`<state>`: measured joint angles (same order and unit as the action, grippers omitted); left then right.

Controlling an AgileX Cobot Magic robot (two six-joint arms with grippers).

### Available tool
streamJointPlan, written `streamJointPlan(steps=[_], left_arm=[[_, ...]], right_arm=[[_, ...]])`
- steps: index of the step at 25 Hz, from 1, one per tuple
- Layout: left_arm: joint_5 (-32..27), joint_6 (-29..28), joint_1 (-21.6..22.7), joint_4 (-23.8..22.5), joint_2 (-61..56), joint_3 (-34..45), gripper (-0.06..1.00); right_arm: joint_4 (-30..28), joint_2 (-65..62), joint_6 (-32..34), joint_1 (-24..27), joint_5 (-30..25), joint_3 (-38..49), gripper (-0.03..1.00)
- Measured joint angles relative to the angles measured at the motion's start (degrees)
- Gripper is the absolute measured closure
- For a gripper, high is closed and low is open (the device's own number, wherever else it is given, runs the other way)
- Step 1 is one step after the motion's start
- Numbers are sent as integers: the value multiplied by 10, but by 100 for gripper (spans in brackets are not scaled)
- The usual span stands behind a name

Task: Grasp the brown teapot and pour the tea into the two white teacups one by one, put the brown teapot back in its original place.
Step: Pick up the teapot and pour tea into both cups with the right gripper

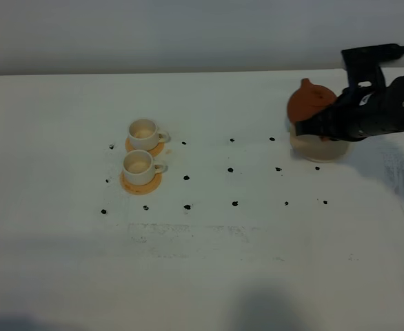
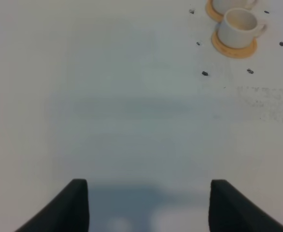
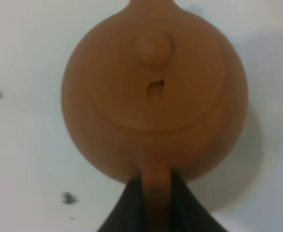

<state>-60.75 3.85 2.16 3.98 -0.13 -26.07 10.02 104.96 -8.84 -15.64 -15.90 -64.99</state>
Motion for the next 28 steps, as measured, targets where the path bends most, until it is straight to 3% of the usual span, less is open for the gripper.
streamJointPlan(steps=[12,28], left_arm=[[0,0,0,0,0,0,42],[0,0,0,0,0,0,42]], right_arm=[[-3,-13,-77,-107,-1,0,85],[-18,-13,-105,-182,22,0,85]])
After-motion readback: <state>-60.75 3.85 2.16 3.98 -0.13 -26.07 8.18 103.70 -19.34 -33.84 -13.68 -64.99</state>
